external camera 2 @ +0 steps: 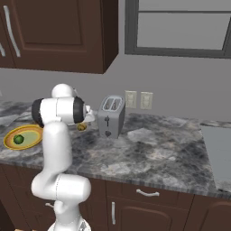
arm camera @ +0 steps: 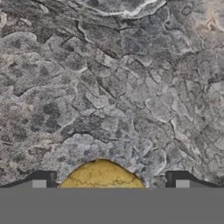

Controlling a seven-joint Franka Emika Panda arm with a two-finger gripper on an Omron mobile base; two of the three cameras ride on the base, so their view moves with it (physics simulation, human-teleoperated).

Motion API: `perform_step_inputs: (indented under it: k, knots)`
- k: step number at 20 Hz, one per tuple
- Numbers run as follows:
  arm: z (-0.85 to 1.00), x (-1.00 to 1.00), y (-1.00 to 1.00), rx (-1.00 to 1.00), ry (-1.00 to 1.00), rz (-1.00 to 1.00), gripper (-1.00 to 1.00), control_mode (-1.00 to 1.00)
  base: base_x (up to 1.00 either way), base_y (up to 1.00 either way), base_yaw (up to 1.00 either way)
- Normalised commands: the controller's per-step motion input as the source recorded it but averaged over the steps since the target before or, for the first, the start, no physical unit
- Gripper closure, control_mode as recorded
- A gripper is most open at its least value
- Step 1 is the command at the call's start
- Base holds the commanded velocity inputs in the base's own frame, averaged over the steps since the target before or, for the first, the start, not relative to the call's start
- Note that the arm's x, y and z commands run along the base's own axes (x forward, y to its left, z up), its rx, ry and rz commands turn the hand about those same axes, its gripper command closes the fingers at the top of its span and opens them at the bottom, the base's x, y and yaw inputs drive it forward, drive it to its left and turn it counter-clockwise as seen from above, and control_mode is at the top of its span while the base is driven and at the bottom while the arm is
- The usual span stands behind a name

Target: Pick the avocado and bread from the counter and place them on the plate. Then pick the jam from the cabinet and place it next to the plate. Lastly close the cabinet door.

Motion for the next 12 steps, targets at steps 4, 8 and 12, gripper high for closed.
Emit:
perform_step_inputs:
  k: [4,8,12]
  knots:
    - [-0.07,0.06,0.02,-0.02,0.05,0.0,1.0,-1.0,0.0,0.0,0.0]
    - [0.01,-0.37,0.07,0.0,0.0,0.0,1.0,-1.0,0.0,0.0,0.0]
    - [0.15,-0.74,0.09,0.01,-0.05,0.0,1.0,-1.0,0.0,0.0,0.0]
